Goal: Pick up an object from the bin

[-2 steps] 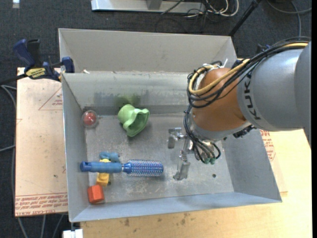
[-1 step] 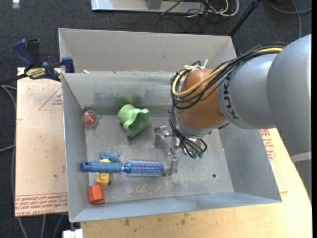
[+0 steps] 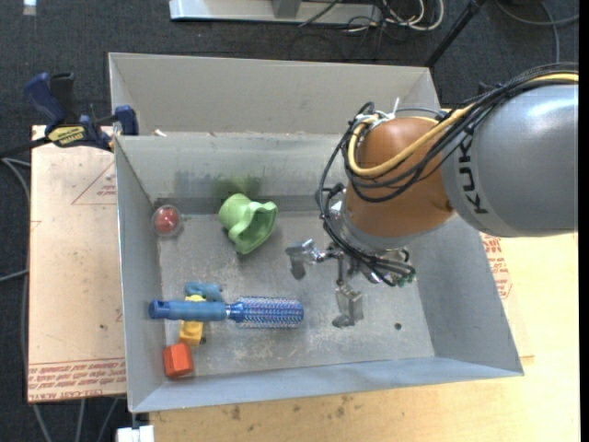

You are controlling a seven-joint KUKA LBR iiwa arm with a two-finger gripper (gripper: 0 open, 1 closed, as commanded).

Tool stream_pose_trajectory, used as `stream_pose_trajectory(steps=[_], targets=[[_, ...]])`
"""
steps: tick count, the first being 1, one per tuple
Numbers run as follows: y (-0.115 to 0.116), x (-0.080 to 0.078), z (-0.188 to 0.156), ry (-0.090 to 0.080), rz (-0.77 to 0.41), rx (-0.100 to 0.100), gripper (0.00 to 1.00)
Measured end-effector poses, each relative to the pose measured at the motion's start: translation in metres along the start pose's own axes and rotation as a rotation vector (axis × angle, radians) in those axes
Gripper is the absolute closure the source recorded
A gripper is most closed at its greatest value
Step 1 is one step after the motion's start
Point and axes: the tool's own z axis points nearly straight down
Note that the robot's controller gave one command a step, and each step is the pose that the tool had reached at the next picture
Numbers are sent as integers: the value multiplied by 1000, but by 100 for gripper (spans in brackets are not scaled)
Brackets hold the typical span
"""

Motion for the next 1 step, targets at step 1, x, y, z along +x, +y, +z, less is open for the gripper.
stream_pose_trajectory(steps=[1], targets=[[0,1,2,2,1,-2,0]])
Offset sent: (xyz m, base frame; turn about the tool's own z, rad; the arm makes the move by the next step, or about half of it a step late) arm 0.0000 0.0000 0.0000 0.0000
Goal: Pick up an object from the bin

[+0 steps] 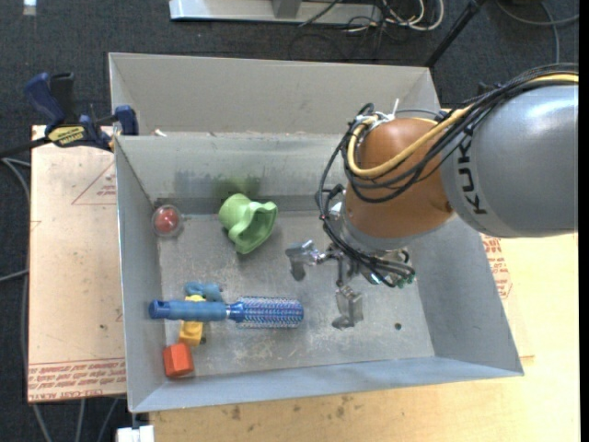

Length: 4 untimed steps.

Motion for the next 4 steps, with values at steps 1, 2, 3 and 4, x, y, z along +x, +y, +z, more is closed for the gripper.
stream_pose_trajectory(steps=[1,2,3,4], targets=[[0,0,0,0,0,0,0],[0,0,0,0,0,0,0],[-76,-77,22,-4,251,2,0],[-75,-76,21,-1,252,0,100]])
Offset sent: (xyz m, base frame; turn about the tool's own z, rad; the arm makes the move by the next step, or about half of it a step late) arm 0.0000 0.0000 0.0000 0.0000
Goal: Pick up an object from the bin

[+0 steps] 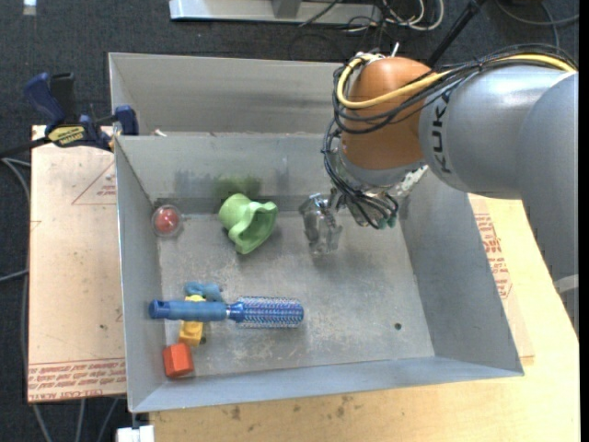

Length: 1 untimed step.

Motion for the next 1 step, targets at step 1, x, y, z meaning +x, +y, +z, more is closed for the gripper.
stream_pose_trajectory(steps=[1], targets=[[10,26,-114,-6,213,2,100]])
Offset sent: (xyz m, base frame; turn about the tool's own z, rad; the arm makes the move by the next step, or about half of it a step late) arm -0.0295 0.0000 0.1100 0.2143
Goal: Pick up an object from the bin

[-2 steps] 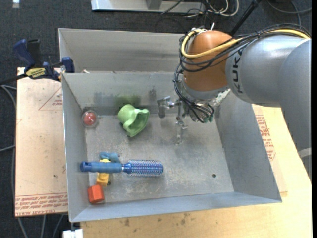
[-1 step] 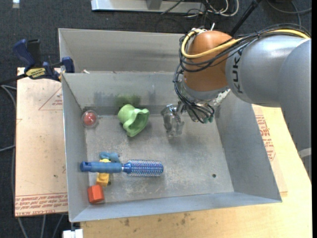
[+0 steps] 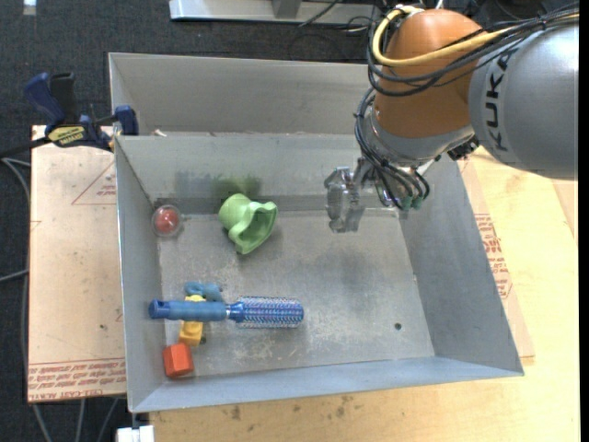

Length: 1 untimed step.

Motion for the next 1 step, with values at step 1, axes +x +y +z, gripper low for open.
stream_pose_trajectory(steps=[1], targets=[[9,-39,73,10,75,-1,100]])
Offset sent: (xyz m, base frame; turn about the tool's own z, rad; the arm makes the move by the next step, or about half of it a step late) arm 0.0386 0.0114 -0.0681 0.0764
